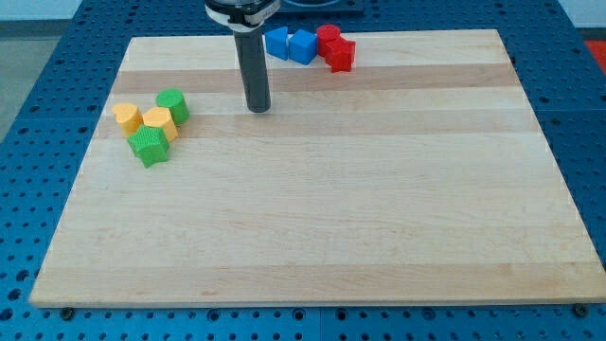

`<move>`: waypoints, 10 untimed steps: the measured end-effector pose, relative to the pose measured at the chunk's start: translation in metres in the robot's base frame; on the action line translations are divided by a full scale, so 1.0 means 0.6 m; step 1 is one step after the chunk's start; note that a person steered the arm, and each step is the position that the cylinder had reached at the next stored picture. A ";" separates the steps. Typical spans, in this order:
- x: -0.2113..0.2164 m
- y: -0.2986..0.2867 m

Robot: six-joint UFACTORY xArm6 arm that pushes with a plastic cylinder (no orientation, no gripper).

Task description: Separate the blue blocks from red blocks

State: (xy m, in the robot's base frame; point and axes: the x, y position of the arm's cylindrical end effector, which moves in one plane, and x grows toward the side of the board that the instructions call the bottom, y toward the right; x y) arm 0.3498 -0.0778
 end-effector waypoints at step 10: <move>-0.151 -0.183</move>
State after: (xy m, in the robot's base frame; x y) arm 0.2593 -0.1875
